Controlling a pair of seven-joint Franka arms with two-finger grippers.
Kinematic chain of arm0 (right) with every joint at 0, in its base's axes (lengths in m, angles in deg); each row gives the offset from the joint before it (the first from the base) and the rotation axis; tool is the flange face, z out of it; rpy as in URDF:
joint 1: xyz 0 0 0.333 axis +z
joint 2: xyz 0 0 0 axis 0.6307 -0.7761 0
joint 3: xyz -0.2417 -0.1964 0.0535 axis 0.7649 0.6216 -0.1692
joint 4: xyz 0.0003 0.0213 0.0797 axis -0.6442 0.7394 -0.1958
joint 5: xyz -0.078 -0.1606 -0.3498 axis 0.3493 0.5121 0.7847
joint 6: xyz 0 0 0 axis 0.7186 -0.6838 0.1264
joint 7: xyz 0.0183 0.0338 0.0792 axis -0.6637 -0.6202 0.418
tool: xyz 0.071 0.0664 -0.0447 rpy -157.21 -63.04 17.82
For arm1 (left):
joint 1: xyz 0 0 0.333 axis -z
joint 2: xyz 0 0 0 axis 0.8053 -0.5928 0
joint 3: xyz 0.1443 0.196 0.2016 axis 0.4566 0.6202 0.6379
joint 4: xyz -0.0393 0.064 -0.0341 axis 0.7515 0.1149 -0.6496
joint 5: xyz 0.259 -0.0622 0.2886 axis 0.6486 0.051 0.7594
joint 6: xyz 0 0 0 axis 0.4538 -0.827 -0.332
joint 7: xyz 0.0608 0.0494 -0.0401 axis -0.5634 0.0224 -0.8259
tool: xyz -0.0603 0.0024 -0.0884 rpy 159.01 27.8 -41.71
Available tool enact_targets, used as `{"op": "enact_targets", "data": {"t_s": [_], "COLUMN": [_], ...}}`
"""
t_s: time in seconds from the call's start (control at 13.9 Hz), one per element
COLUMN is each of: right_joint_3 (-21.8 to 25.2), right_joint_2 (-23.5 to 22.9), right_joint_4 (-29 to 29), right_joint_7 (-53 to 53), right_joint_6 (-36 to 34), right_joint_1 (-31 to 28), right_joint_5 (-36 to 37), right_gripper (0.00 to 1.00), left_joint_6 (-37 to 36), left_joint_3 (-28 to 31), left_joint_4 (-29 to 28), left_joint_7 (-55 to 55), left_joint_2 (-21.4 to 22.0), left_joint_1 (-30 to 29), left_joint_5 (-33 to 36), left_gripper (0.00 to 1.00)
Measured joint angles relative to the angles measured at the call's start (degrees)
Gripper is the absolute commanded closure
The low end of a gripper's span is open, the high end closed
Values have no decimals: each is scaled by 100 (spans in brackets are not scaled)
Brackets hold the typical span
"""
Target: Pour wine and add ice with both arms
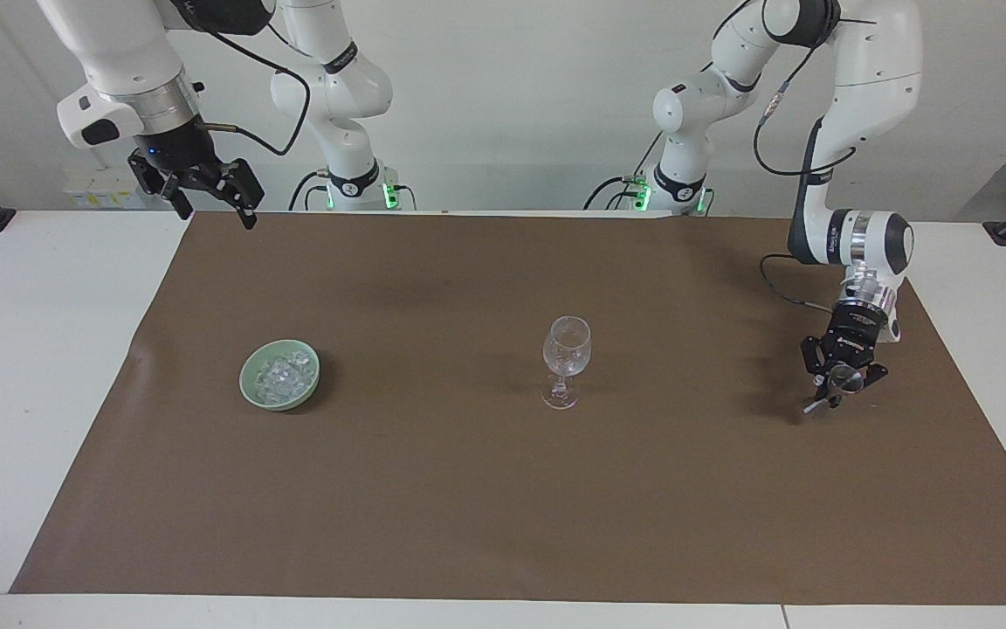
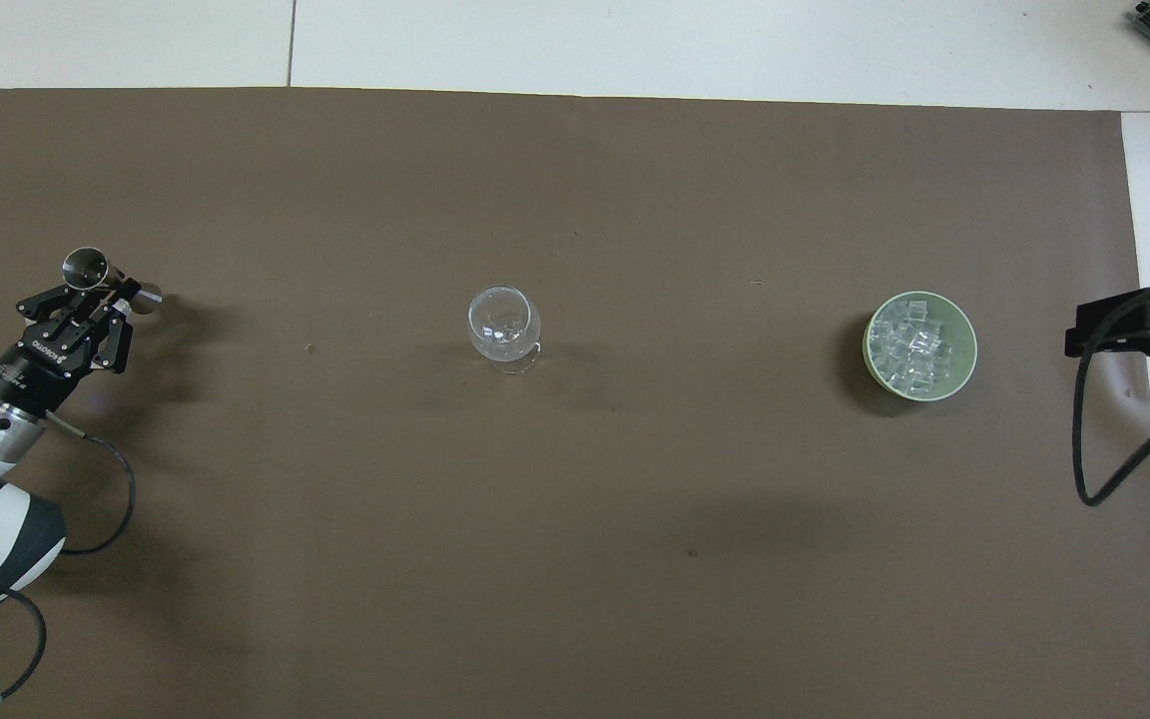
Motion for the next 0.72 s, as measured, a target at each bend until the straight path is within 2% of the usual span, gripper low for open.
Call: {"op": "enact_targets", "data": {"t_s": [0.43,0.72], "right_joint_3": [0,0], "right_joint_2": [0,0], "right_joint_4": [0,0], "right_joint_7": [0,0], "right_joint_6": [0,0], "right_joint_1": [0,0], "right_joint_5": [0,0], "right_gripper": [0,0], "left_joint_6": [1130,1596], "left_joint_3": [-18,-19], "left_joint_4": [-147,-167], "left_joint_7": [6,51], "left_joint_2": [598,846], "left_joint_1": [1147,1727], "left_joint_5": [-988,-1257], "left_gripper": [100,100]}}
